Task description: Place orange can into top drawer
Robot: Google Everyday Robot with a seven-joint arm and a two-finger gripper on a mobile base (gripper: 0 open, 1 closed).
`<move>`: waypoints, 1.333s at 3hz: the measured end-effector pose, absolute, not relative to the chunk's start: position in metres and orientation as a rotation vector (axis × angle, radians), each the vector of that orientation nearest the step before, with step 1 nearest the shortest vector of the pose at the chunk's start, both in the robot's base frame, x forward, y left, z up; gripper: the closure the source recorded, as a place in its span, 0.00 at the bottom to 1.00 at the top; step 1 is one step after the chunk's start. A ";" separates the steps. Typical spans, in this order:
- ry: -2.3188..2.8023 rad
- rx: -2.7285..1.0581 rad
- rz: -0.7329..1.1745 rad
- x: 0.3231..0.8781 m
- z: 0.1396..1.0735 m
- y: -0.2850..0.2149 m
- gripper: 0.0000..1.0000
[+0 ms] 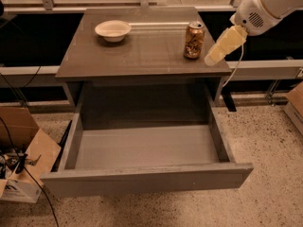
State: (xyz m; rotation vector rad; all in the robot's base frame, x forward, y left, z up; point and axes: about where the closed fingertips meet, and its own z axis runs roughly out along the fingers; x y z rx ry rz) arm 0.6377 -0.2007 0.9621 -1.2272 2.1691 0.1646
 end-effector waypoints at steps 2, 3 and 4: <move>2.153 -1.130 0.210 0.652 0.961 -0.190 0.00; 2.084 -0.954 0.327 0.698 0.960 -0.167 0.00; 2.031 -0.829 0.409 0.745 0.954 -0.151 0.00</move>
Offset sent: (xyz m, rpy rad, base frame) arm 0.0464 0.0290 0.0010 0.2601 -0.0808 -0.1765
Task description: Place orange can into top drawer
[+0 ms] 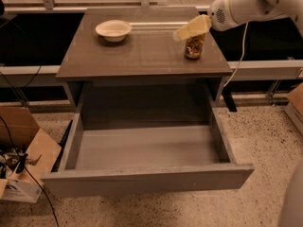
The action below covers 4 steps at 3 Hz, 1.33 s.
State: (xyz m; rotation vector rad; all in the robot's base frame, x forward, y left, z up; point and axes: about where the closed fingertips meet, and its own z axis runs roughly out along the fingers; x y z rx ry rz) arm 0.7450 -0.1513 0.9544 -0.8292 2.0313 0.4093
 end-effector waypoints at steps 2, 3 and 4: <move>2.056 -0.589 0.407 0.808 0.923 -0.181 0.00; 2.091 -0.513 0.394 0.818 0.905 -0.198 0.00; 2.110 -0.487 0.418 0.820 0.890 -0.198 0.16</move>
Offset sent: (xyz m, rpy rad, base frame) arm 0.0891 -0.0729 -0.0523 0.1125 0.0240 -0.3222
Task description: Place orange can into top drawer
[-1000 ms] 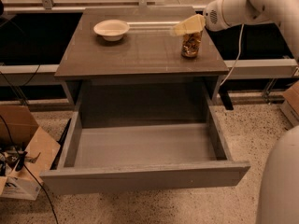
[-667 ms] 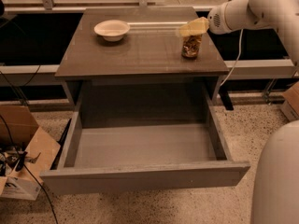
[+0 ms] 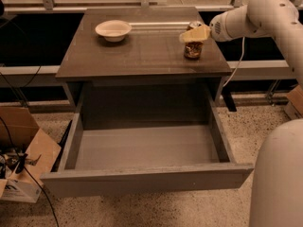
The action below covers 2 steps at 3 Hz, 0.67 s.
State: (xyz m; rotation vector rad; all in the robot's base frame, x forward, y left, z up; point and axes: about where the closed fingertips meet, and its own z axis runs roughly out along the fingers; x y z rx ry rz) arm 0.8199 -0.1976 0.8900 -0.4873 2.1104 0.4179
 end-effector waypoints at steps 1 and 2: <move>2.100 -0.488 0.439 0.820 0.888 -0.191 0.39; 2.073 -0.503 0.449 0.817 0.895 -0.182 0.62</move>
Offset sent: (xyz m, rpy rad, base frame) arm -0.0105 0.0210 0.0190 0.0341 -0.0631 0.0375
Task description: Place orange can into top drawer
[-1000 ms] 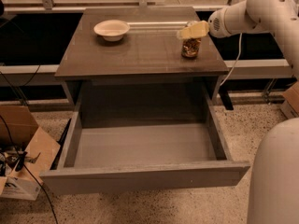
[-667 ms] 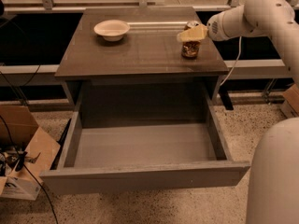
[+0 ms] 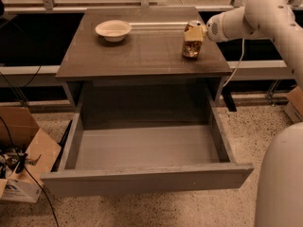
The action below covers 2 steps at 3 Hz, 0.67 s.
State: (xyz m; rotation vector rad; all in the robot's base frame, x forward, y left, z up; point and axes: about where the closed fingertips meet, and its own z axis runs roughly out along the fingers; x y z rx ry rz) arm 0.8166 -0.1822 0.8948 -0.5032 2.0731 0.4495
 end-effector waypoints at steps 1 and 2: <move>2.040 -0.558 0.426 0.801 0.914 -0.172 0.86; 1.989 -0.645 0.443 0.763 0.937 -0.161 1.00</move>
Offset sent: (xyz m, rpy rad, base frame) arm -0.1086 0.0293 0.0731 -0.0565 -0.1450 0.2017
